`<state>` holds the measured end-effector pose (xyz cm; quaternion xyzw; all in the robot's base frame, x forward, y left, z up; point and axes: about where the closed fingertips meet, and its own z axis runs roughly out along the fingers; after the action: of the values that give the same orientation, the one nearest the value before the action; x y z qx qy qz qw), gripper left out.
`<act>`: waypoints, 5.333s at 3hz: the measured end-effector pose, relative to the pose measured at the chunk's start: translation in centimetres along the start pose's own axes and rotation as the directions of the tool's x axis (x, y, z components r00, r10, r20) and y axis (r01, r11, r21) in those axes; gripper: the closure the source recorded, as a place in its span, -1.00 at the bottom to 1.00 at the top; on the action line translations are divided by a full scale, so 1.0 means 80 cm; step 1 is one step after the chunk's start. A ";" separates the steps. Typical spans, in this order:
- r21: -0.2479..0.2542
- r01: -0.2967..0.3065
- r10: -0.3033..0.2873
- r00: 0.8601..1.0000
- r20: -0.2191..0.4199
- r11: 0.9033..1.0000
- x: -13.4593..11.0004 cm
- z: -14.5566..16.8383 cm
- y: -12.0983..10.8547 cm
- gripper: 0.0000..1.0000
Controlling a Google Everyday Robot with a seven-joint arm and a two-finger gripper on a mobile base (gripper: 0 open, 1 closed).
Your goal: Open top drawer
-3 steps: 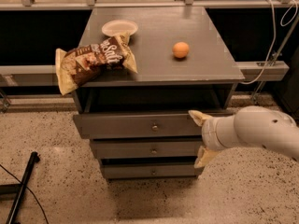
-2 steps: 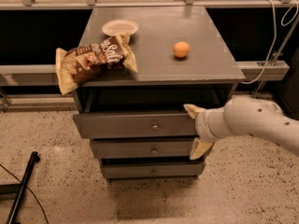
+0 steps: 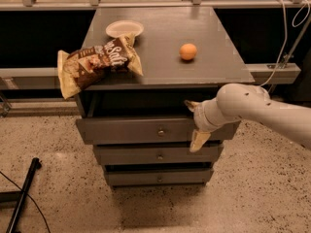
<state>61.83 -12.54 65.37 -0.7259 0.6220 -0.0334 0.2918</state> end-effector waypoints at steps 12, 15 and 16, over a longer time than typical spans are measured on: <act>-0.200 -0.059 0.048 0.997 -0.060 0.978 -0.005 -0.049 0.052 0.12; -0.237 -0.039 0.025 0.998 -0.060 0.971 -0.021 -0.068 0.072 0.16; -0.237 -0.039 0.025 0.998 -0.060 0.971 -0.021 -0.068 0.072 -0.30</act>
Offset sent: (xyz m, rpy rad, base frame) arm 0.0029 -0.0229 -0.0271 -0.0270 0.1285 -0.1311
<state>54.12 -13.39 67.68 -0.7443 0.6411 0.0253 0.1855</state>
